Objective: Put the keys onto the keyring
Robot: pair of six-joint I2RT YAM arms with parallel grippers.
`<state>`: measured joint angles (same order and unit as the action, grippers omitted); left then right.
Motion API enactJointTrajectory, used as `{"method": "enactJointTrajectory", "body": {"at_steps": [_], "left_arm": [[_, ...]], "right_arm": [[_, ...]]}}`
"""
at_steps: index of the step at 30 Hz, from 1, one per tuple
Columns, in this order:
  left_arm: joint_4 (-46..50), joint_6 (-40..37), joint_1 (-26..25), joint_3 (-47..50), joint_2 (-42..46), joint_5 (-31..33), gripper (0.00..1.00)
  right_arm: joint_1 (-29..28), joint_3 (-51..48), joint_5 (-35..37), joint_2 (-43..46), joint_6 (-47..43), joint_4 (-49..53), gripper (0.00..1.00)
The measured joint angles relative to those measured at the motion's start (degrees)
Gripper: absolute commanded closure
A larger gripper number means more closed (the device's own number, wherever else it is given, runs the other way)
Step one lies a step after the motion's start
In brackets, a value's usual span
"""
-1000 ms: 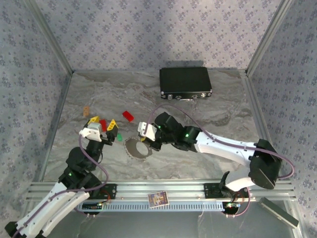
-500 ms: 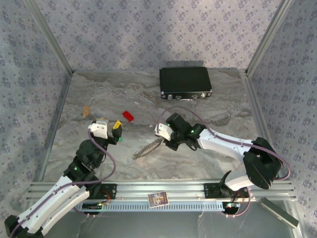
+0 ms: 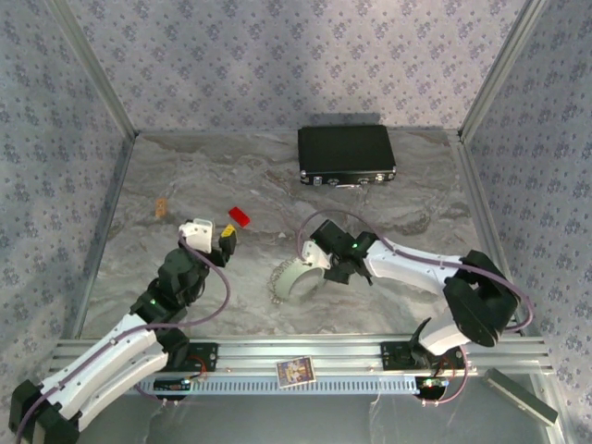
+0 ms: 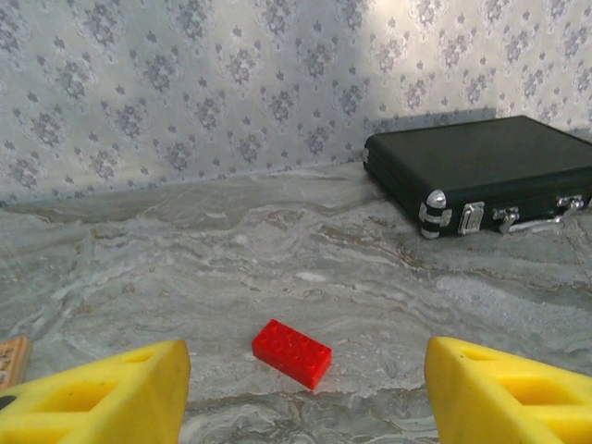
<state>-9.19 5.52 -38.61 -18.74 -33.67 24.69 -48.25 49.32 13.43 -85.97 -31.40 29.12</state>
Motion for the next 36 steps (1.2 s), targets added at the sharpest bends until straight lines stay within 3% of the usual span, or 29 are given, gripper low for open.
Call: {"method": "enactJointTrajectory", "body": {"at_steps": [4, 7, 10, 17, 21, 29, 36], "left_arm": [[0.0, 0.33, 0.0, -0.72, -1.05, -0.48, 0.33], [-0.07, 0.57, 0.0, -1.46, -1.36, -0.92, 0.33], [0.0, 0.61, 0.0, -1.92, -1.38, -1.27, 0.32], [0.13, 0.61, 0.0, -2.89, -3.19, -2.71, 0.3], [1.31, 2.01, 0.13, -3.96, -5.66, -3.96, 0.27], [6.6, 7.78, 0.81, -8.44, -10.51, -7.45, 0.26], [11.37, 15.89, 0.92, -10.16, -16.41, -14.56, 0.27]], "right_arm": [[0.61, -0.07, 3.17, -1.7, -0.94, 0.98, 0.92], [1.07, -0.07, 5.44, -2.69, -1.64, 1.68, 0.75], [1.84, -0.07, 7.82, -2.8, -2.25, 2.54, 0.67], [5.01, -0.04, 14.75, 0.46, -1.4, 4.11, 0.67], [5.64, -0.17, 13.77, 6.38, 2.25, 2.14, 0.66], [5.64, -11.43, -1.42, 24.15, 23.47, -14.64, 0.67], [5.66, -14.67, -4.55, 24.65, 54.14, -15.45, 0.71]]}}
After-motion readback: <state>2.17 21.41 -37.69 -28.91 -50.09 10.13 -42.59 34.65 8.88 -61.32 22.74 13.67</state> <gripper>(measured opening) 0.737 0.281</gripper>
